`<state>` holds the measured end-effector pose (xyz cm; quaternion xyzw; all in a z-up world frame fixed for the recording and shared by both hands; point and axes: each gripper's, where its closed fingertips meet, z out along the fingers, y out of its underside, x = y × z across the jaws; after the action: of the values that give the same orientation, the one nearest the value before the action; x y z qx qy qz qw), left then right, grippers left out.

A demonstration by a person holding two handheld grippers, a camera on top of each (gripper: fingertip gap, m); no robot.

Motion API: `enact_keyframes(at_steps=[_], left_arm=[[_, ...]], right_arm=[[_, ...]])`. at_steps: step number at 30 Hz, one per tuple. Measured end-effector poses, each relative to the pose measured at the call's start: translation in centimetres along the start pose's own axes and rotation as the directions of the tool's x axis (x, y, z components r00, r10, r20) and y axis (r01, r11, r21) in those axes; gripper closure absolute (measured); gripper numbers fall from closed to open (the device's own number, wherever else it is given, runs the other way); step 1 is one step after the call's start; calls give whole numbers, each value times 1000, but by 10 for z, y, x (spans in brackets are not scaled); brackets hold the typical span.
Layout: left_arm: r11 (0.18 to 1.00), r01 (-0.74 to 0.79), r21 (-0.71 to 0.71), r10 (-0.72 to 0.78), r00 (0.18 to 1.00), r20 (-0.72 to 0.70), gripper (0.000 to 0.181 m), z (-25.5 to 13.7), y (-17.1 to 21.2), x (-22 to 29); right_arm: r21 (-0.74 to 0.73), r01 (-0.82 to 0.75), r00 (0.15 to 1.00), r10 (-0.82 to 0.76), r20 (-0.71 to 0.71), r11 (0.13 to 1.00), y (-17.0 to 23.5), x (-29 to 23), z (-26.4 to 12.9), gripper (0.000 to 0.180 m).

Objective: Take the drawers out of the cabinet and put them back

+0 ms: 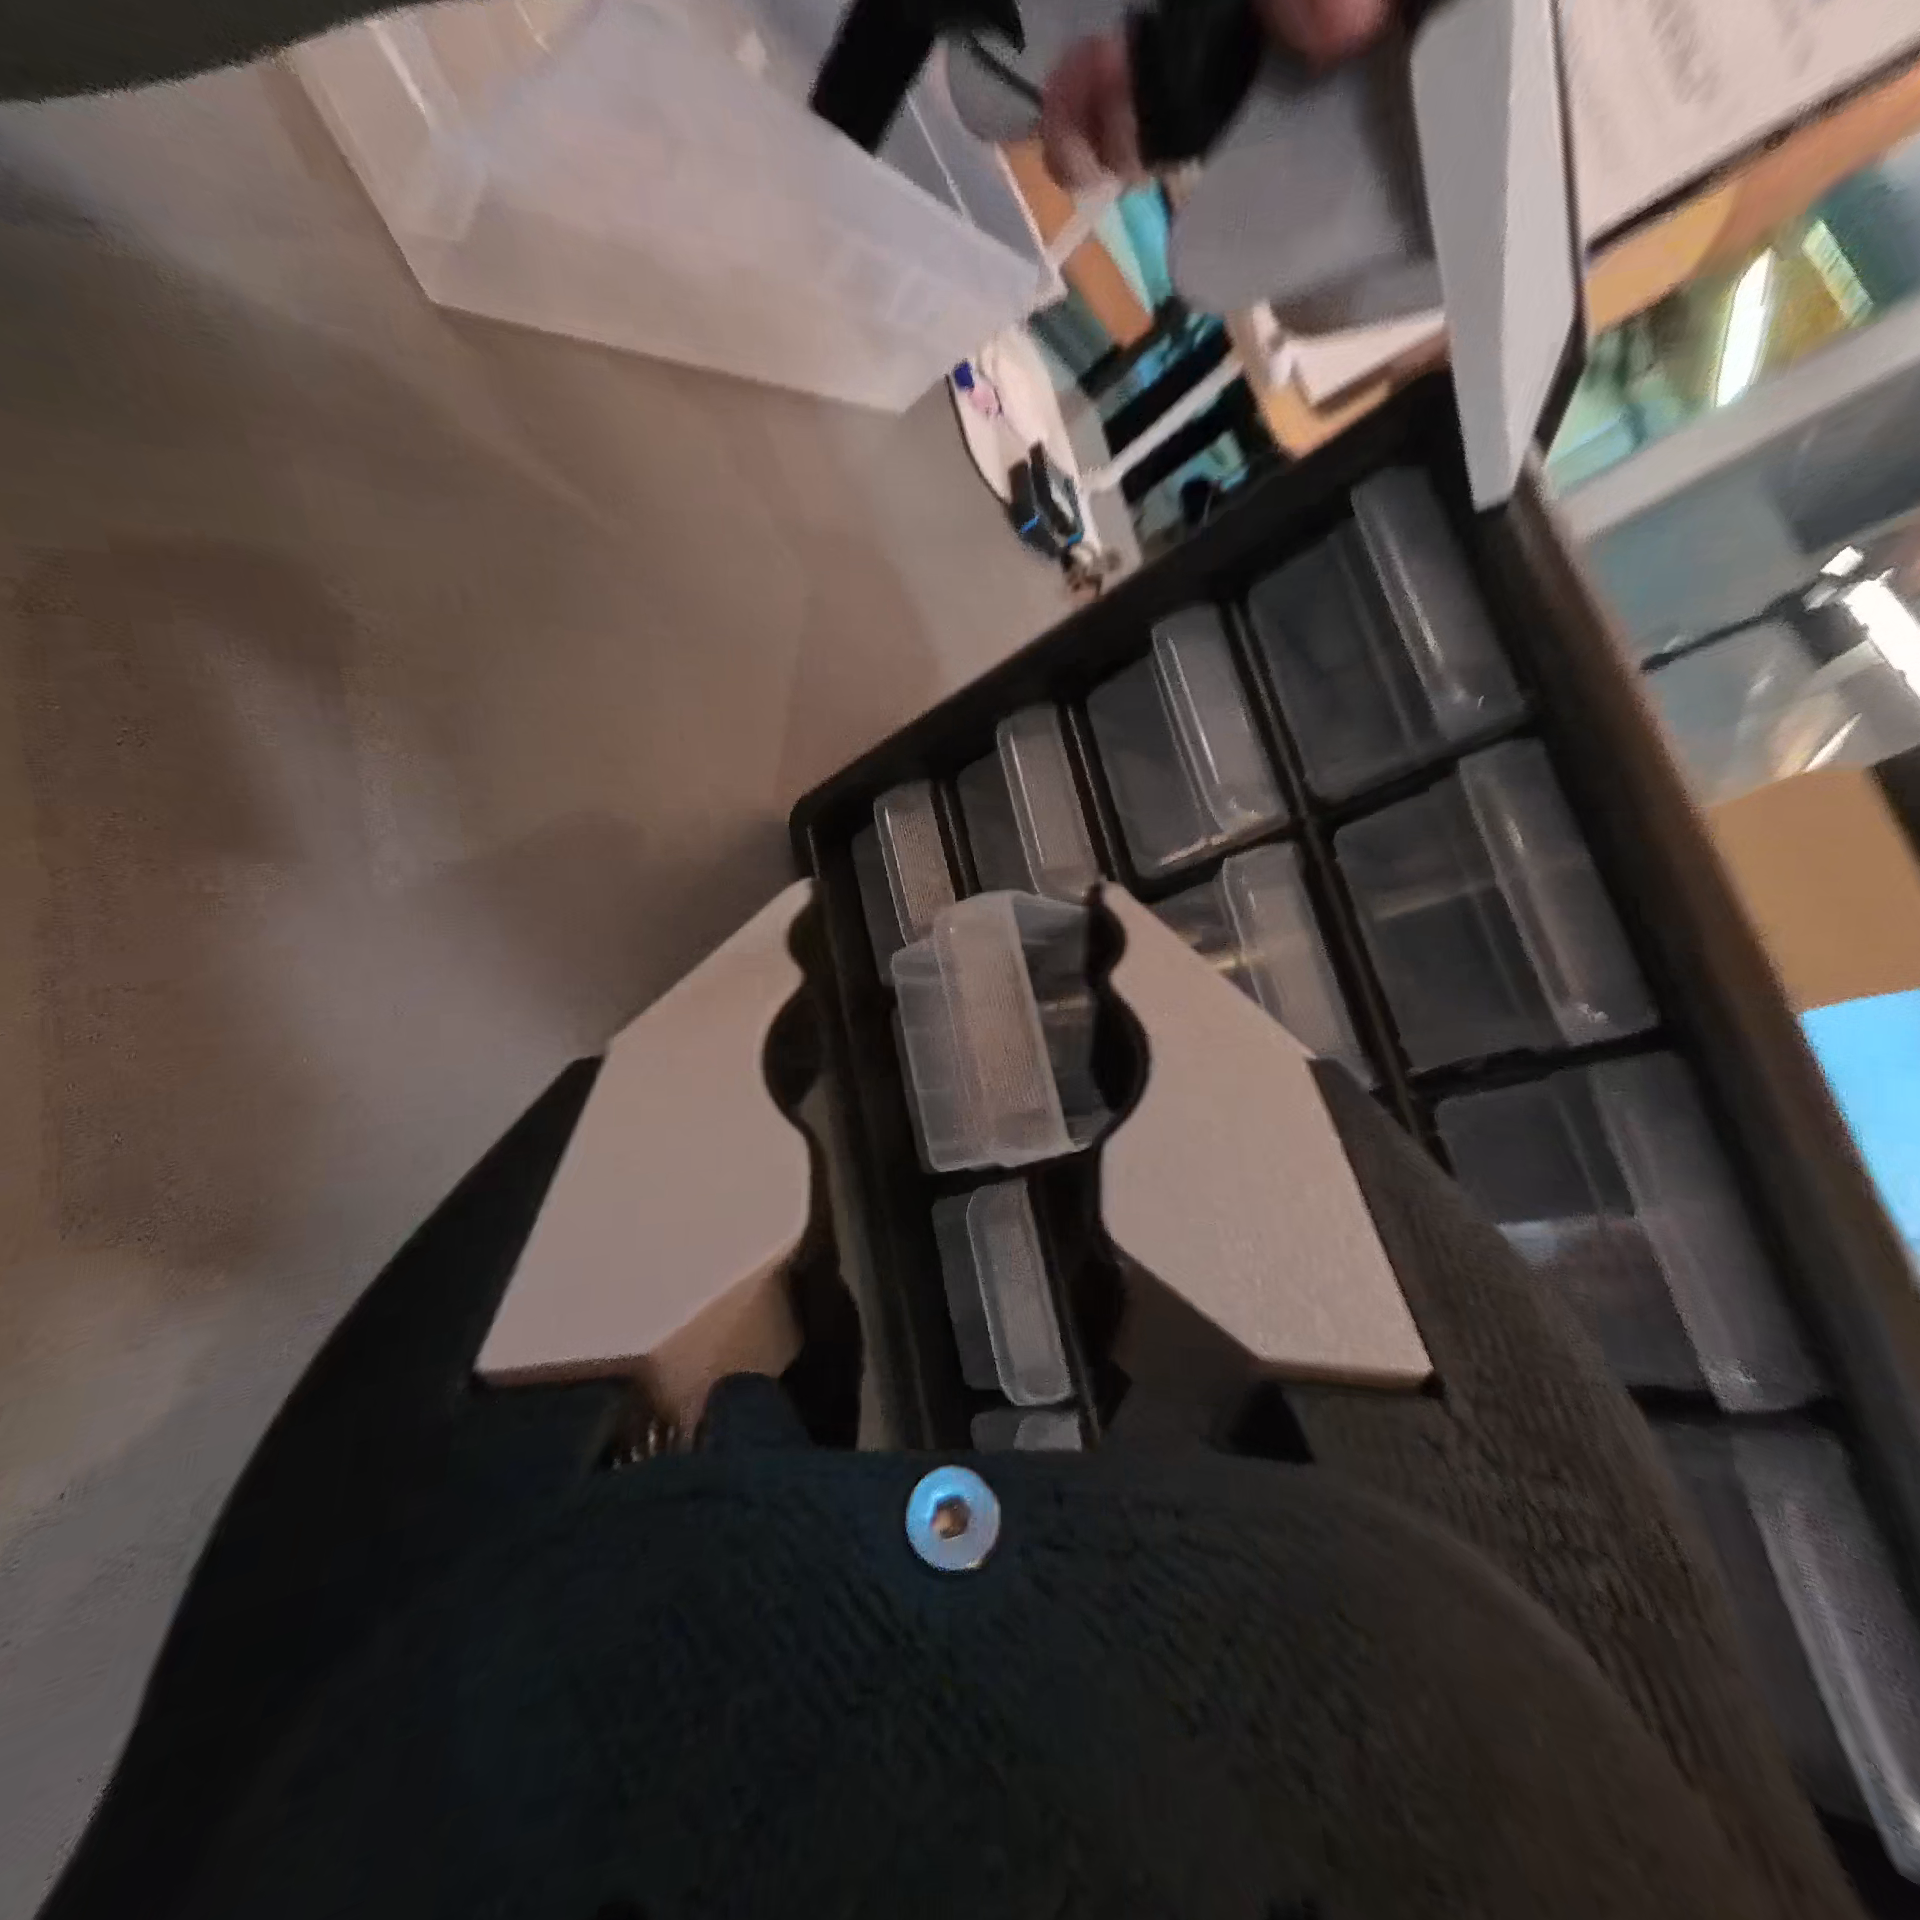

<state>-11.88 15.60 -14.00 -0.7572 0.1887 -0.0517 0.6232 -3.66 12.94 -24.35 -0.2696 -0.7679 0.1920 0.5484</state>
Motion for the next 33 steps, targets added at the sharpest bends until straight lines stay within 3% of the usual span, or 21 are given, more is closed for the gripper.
enact_keyframes(at_steps=[1,3,8,19,26,33], left_arm=[[1000,1,1,-1,1000,0,122,0,0,0],[1000,3,3,-3,1000,-2,122,0,0,0],[1000,3,5,-3,1000,-2,122,0,0,0],[1000,-1,5,1,1000,0,122,1,0,0],[1000,-13,-5,14,1000,8,121,2,0,0],[999,-39,-18,40,998,46,111,2,1,-3]], right_arm=[[15,43,999,-43,-15,999,-3,-3,-3,143],[0,112,993,-112,-20,994,0,-11,-4,157],[-105,86,996,-86,7,991,25,-16,9,158],[-202,48,996,-63,-68,978,46,5,30,144],[73,-97,995,98,-8,993,3,-38,13,148],[172,-183,980,194,-52,968,5,-45,7,146]])
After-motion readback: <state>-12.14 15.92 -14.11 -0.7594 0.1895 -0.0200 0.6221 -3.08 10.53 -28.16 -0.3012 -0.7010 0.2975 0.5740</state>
